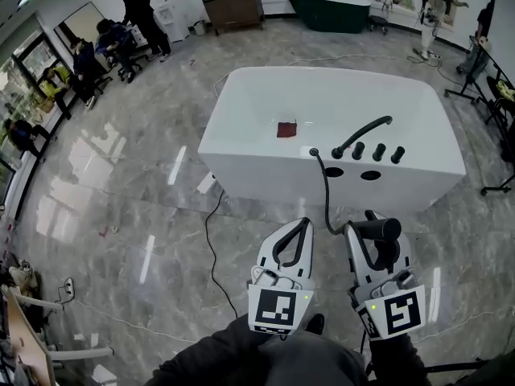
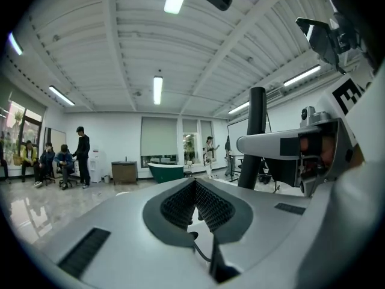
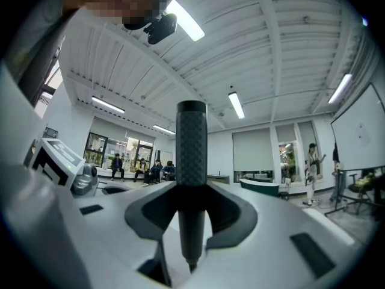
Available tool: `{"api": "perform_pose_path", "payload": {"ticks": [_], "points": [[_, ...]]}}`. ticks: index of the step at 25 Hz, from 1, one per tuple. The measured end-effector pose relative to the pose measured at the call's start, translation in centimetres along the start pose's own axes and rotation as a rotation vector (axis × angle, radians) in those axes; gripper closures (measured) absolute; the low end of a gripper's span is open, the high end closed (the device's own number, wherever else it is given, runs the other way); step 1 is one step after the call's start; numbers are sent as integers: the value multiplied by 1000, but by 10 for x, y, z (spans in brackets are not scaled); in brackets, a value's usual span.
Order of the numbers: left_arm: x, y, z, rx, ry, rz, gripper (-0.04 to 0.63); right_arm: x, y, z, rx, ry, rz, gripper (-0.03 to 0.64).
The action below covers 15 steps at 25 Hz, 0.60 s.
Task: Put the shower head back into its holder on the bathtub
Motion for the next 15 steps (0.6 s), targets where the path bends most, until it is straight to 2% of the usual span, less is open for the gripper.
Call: {"api": "perform_pose_path", "payload": {"ticks": [7,15], "points": [[-50,-34,5,-6,22,15,592,1,-54,5,-46,0,27,479],[-85,-56,9,1,52,58,592,-2,-96,-2,-59,22,66,479]]}}
Point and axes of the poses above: the fingertips, and each gripper's own axes: y backward along the fingers, x to its right, z out of its underside, the point moved 5 cm from there along y, backward along the fingers, and after that the axes turned 4 degrees about -x, right-handed, at the moved point
